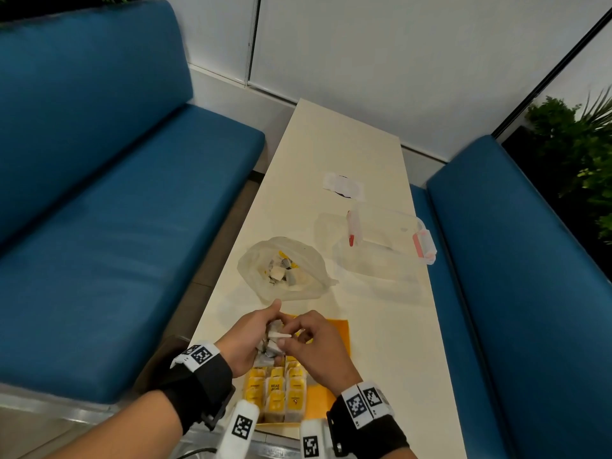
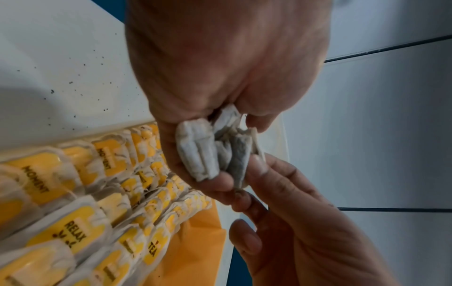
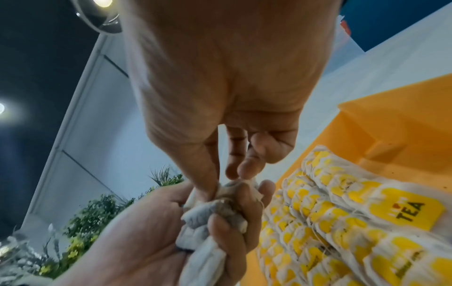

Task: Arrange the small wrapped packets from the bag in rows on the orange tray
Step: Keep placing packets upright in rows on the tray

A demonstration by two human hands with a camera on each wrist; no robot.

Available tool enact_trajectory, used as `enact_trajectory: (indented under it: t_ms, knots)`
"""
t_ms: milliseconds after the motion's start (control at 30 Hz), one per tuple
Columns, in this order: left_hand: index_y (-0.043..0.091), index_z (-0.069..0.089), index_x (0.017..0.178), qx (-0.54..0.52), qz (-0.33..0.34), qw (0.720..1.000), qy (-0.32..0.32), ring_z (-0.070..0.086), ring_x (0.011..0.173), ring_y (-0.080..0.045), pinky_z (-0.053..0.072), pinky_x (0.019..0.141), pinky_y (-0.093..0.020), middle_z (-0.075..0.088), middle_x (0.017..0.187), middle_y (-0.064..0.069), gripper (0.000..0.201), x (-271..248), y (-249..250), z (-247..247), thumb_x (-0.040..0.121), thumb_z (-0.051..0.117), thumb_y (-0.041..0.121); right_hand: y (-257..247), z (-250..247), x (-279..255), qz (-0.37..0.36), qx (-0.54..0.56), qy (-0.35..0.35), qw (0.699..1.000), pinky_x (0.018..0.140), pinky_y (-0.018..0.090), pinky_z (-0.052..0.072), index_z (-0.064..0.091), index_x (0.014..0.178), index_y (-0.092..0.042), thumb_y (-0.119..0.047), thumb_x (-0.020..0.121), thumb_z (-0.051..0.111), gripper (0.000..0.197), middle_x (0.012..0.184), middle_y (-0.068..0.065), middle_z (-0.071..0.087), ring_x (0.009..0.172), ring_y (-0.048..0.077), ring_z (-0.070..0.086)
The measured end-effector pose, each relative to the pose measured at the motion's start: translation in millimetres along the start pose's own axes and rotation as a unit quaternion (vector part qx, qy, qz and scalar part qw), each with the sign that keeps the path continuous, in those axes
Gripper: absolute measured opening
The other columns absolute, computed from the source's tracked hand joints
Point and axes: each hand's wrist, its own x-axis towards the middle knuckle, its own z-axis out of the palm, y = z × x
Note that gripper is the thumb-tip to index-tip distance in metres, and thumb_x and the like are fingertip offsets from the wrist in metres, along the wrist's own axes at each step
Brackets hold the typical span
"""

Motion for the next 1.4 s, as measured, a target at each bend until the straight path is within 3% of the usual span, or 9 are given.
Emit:
enact_trajectory:
  t_ms: [267, 467, 567, 700, 833, 933, 1033, 1167, 1400]
  knots:
    - [-0.002, 0.063, 0.118, -0.026, -0.01, 0.999, -0.033, 0.063, 0.065, -0.026, 0.045, 0.049, -0.029, 0.066, 0.084, -0.022, 0.047, -0.1, -1.1, -5.8, 0.102, 0.054, 0.041, 4.6, -14.4, 9.2, 0.046, 0.097, 0.049, 0.993, 0.052, 0.029, 0.047, 0.065, 0.085, -0.01, -0.007, 0.087, 0.069, 0.006, 0.066, 0.004, 0.067, 0.059, 0.021, 0.067]
    - [0.0, 0.069, 0.107, -0.015, -0.001, 1.0, -0.021, 0.063, 0.069, -0.024, 0.045, 0.051, -0.027, 0.069, 0.088, -0.019, 0.032, -2.8, -2.8, -3.5, 0.097, 0.063, 0.03, 5.8, -21.0, 13.4, 0.076, 0.192, 0.076, 0.976, 0.048, 0.031, 0.048, 0.057, 0.093, -0.001, 0.002, 0.091, 0.062, 0.006, 0.07, 0.016, 0.066, 0.068, 0.044, 0.069]
    - [0.002, 0.066, 0.103, -0.027, -0.005, 1.0, -0.01, 0.065, 0.071, -0.025, 0.047, 0.05, -0.028, 0.068, 0.094, -0.021, 0.028, -1.6, -3.2, -6.6, 0.096, 0.063, 0.029, 0.7, -23.9, 13.5, 0.075, 0.215, 0.092, 0.969, 0.051, 0.032, 0.053, 0.058, 0.094, 0.002, 0.003, 0.09, 0.063, 0.006, 0.078, 0.019, 0.066, 0.07, 0.039, 0.073]
    - [0.006, 0.065, 0.1, -0.04, -0.007, 0.999, -0.018, 0.064, 0.068, -0.023, 0.048, 0.05, -0.028, 0.067, 0.093, -0.02, 0.032, 1.3, -2.8, -12.2, 0.096, 0.066, 0.037, 0.6, -26.1, 12.7, 0.036, 0.168, 0.094, 0.981, 0.071, 0.041, 0.061, 0.063, 0.089, -0.003, 0.006, 0.085, 0.066, 0.01, 0.087, 0.015, 0.073, 0.08, 0.028, 0.075]
    - [0.002, 0.071, 0.104, -0.014, 0.027, 0.999, -0.014, 0.062, 0.067, -0.021, 0.048, 0.052, -0.027, 0.066, 0.088, -0.019, 0.034, 2.2, -1.6, -9.6, 0.091, 0.073, 0.033, 8.2, -15.8, 1.5, -0.03, 0.08, 0.055, 0.995, 0.083, 0.029, 0.057, 0.068, 0.083, -0.01, 0.013, 0.077, 0.061, 0.025, 0.092, 0.001, 0.073, 0.091, 0.013, 0.07]
    - [0.0, 0.072, 0.1, 0.042, 0.071, 0.996, 0.021, 0.059, 0.064, -0.019, 0.047, 0.053, -0.027, 0.064, 0.083, -0.016, 0.023, 3.6, -3.4, -10.0, 0.09, 0.075, 0.02, 10.3, -13.4, -3.9, -0.044, 0.075, 0.04, 0.995, 0.082, 0.026, 0.056, 0.069, 0.083, -0.012, 0.016, 0.076, 0.055, 0.031, 0.094, -0.001, 0.072, 0.093, 0.012, 0.069]
    - [0.006, 0.076, 0.098, 0.106, 0.105, 0.988, 0.036, 0.063, 0.068, -0.019, 0.049, 0.056, -0.028, 0.072, 0.083, -0.013, 0.019, 4.4, -4.1, -12.1, 0.089, 0.077, 0.023, 9.2, -18.3, 0.0, 0.001, 0.07, 0.074, 0.995, 0.075, 0.032, 0.059, 0.071, 0.091, -0.022, -0.001, 0.084, 0.066, 0.023, 0.091, -0.005, 0.073, 0.083, 0.012, 0.07]
    - [0.016, 0.08, 0.092, 0.209, 0.153, 0.965, 0.031, 0.065, 0.068, -0.016, 0.052, 0.058, -0.028, 0.073, 0.079, -0.007, 0.014, 2.0, -4.5, -10.0, 0.087, 0.079, 0.03, 8.8, -27.4, 8.5, 0.01, 0.004, 0.055, 0.998, 0.073, 0.013, 0.05, 0.072, 0.102, -0.029, -0.016, 0.086, 0.073, 0.021, 0.092, -0.007, 0.073, 0.076, 0.005, 0.064]
    - [0.023, 0.082, 0.09, 0.299, 0.207, 0.931, 0.025, 0.073, 0.08, -0.014, 0.057, 0.062, -0.025, 0.078, 0.088, -0.002, 0.008, -3.0, -2.3, -4.7, 0.086, 0.08, 0.029, -2.9, -33.1, 9.2, 0.013, -0.083, 0.017, 0.996, 0.061, 0.015, 0.048, 0.072, 0.074, -0.021, -0.017, 0.078, 0.077, 0.007, 0.077, -0.007, 0.07, 0.062, 0.001, 0.056]
